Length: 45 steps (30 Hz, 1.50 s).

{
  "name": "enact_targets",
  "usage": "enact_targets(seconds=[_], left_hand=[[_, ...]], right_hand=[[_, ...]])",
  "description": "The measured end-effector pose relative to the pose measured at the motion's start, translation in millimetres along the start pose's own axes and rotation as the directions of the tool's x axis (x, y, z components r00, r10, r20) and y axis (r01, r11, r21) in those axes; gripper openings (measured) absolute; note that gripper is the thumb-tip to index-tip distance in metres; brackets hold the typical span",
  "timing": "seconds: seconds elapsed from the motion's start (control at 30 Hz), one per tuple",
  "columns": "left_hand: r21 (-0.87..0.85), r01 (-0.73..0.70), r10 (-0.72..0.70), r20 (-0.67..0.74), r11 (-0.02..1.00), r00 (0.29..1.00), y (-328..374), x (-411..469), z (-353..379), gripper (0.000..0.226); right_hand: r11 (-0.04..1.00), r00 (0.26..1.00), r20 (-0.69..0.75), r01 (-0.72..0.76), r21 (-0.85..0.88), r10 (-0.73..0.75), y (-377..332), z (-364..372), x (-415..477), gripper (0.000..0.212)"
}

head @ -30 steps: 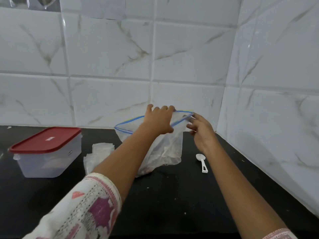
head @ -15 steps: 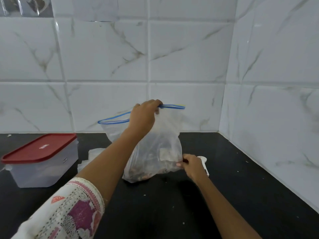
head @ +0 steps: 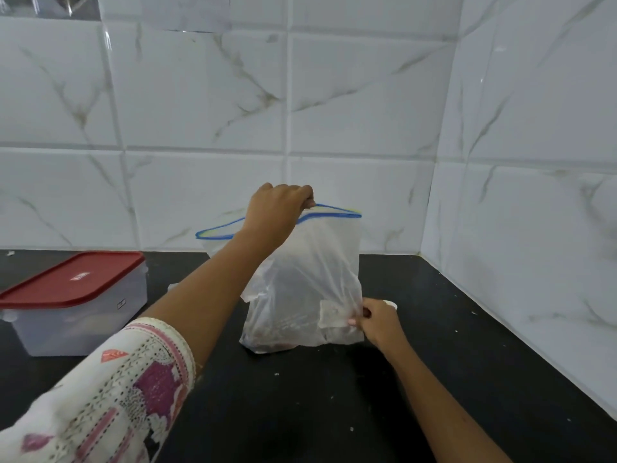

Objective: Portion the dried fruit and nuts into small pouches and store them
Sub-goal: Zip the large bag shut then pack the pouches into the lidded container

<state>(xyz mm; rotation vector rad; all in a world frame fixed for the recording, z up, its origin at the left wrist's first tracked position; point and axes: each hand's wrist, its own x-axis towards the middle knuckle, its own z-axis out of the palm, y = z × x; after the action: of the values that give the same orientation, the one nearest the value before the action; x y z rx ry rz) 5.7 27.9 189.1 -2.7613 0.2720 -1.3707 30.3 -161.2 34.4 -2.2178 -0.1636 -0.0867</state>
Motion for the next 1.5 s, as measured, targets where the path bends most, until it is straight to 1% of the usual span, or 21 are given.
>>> enact_targets(seconds=[0.07, 0.13, 0.2, 0.27, 0.33, 0.4, 0.43, 0.53, 0.63, 0.73, 0.8, 0.9, 1.0, 1.13, 1.23, 1.3, 1.33, 1.4, 1.43, 1.47, 1.5], left_hand=[[-0.009, -0.023, 0.022, -0.046, 1.0, 0.999, -4.5, -0.8, -1.3, 0.037], [-0.003, 0.028, -0.028, -0.156, 1.0, 0.987, -13.2, -2.7, -10.8, 0.048], [-0.122, 0.166, -0.198, -0.325, 0.979, 0.925, -27.5, -13.6, -22.9, 0.041], [-0.487, 0.311, -0.525, -0.399, 0.816, 0.752, -39.5, -39.0, -34.3, 0.028], [-0.818, 0.31, -0.776, -0.239, 0.485, 0.584, -44.8, -70.7, -33.6, 0.04], [-0.892, 0.349, -0.796, -0.019, 0.287, 0.605, -42.7, -99.5, -20.6, 0.054], [-0.889, 0.393, -0.748, 0.092, 0.236, 0.657, -40.2, -111.8, -12.0, 0.061], [-0.861, 0.496, -0.503, 0.38, 0.115, 0.777, -27.8, -137.7, 5.8, 0.081], [-0.754, 0.65, -0.357, 0.585, 0.092, 0.728, -20.5, -155.7, 25.2, 0.098], [-0.665, 0.743, -0.313, 0.693, 0.072, 0.65, -18.4, -165.2, 38.4, 0.105], [-0.665, 0.743, -0.294, 0.696, 0.081, 0.655, -18.4, -167.4, 43.8, 0.107], [-0.659, 0.742, -0.279, 0.694, 0.127, 0.664, -22.2, -167.7, 49.8, 0.104], [-0.57, 0.796, -0.393, 0.697, 0.202, 0.599, -23.4, -166.1, 56.3, 0.088], [-0.43, 0.784, -0.444, 0.654, 0.447, 0.612, -27.4, -163.8, 56.9, 0.078], [-0.428, 0.788, -0.418, 0.679, 0.443, 0.604, -34.9, -159.8, 57.4, 0.087], [-0.534, 0.793, -0.418, 0.675, 0.292, 0.608, -37.2, -155.0, 53.1, 0.092], [-0.607, 0.765, -0.426, 0.647, 0.215, 0.632, -37.0, -151.7, 49.0, 0.091], [-0.713, 0.686, -0.446, 0.572, 0.145, 0.688, -37.6, -143.4, 41.6, 0.078], [-0.744, 0.655, -0.459, 0.54, 0.133, 0.706, -38.3, -138.5, 38.5, 0.069], [-0.768, 0.629, -0.479, 0.512, 0.115, 0.713, -39.2, -133.2, 35.7, 0.059], [-0.795, 0.601, -0.498, 0.487, 0.088, 0.717, -40.0, -128.3, 33.9, 0.047]], right_hand=[[0.998, 1.0, -0.002, 0.006, 0.059, -0.006, -3.6, -4.0, -1.2, 0.038], [0.973, 0.997, -0.035, 0.073, 0.218, -0.067, -18.7, -10.5, -4.0, 0.066], [0.961, 0.956, -0.246, 0.207, 0.182, -0.159, -38.0, -16.2, -4.2, 0.094], [0.934, 0.822, -0.482, 0.357, 0.023, -0.303, -65.6, -22.7, -10.0, 0.089], [0.824, 0.606, -0.605, 0.543, -0.159, -0.516, -98.2, -25.4, -21.7, 0.071], [0.687, 0.475, -0.533, 0.651, -0.323, -0.701, -134.0, -23.7, -29.3, 0.062], [0.624, 0.474, -0.417, 0.675, -0.394, -0.776, -151.1, -21.2, -30.4, 0.062], [0.517, 0.618, 0.012, 0.667, -0.536, -0.786, -194.7, -7.8, -27.0, 0.071], [0.49, 0.744, 0.249, 0.615, -0.618, -0.62, -217.8, 4.4, -18.8, 0.073], [0.531, 0.795, 0.283, 0.579, -0.619, -0.537, -224.1, 10.4, -10.9, 0.05], [0.533, 0.78, 0.271, 0.594, -0.602, -0.564, -225.6, 10.1, -7.4, 0.033], [0.574, 0.749, 0.239, 0.637, -0.515, -0.618, -226.2, 6.4, -4.3, 0.025], [0.581, 0.702, 0.158, 0.676, -0.452, -0.694, -229.0, -1.0, -3.3, 0.024], [0.531, 0.604, 0.054, 0.737, -0.419, -0.795, -230.1, -5.7, -2.3, 0.026], [0.423, 0.565, 0.076, 0.694, -0.582, -0.822, -223.9, -5.1, -0.6, 0.036], [0.424, 0.548, -0.047, 0.588, -0.689, -0.835, -211.1, -11.1, -0.2, 0.05], [0.481, 0.472, -0.221, 0.548, -0.684, -0.853, -202.6, -15.3, -3.0, 0.051], [0.655, 0.257, -0.646, 0.56, -0.506, -0.719, -174.9, -21.6, -9.8, 0.042], [0.734, 0.24, -0.792, 0.586, -0.344, -0.562, -155.6, -22.5, -10.5, 0.042], [0.778, 0.327, -0.851, 0.613, -0.14, -0.411, -138.5, -24.0, -13.8, 0.047], [0.786, 0.489, -0.825, 0.612, 0.092, -0.284, -120.8, -26.2, -15.1, 0.056]])
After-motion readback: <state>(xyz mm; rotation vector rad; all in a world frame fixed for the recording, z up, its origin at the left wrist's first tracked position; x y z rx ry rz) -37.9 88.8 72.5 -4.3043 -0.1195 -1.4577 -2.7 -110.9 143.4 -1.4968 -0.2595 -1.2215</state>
